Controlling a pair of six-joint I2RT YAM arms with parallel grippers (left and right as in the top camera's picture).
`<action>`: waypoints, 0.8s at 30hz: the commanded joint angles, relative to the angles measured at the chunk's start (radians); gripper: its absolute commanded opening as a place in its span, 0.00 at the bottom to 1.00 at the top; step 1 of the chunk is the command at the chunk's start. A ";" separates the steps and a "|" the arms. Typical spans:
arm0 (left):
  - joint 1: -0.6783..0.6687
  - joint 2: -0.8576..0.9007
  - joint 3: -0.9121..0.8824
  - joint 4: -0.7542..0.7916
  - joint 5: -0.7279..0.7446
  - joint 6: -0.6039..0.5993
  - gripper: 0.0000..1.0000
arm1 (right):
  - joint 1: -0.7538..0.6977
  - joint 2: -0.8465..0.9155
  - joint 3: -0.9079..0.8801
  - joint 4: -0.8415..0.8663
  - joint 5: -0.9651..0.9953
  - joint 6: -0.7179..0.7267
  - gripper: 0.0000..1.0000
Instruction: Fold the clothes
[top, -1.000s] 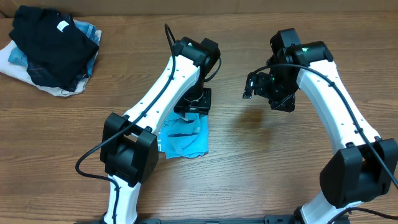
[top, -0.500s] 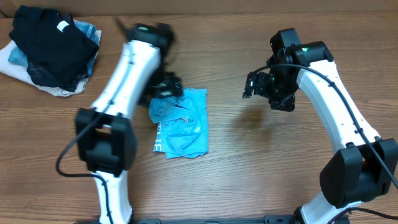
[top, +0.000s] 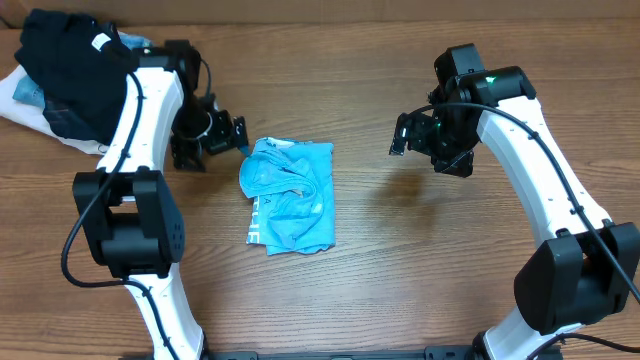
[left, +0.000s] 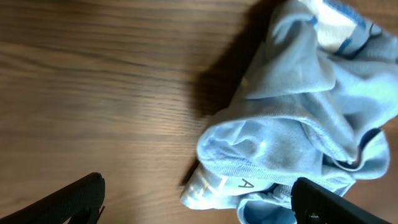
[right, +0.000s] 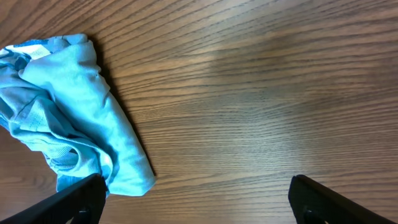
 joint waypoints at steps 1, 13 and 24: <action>-0.013 -0.015 -0.060 0.050 0.051 0.072 0.97 | 0.004 -0.002 0.003 0.004 0.010 -0.006 0.98; -0.054 -0.013 -0.113 0.107 0.165 0.172 0.90 | 0.004 -0.002 0.003 -0.002 0.010 -0.005 0.98; -0.073 -0.013 -0.183 0.190 0.146 0.155 0.75 | 0.004 -0.002 0.003 -0.012 0.010 -0.006 0.98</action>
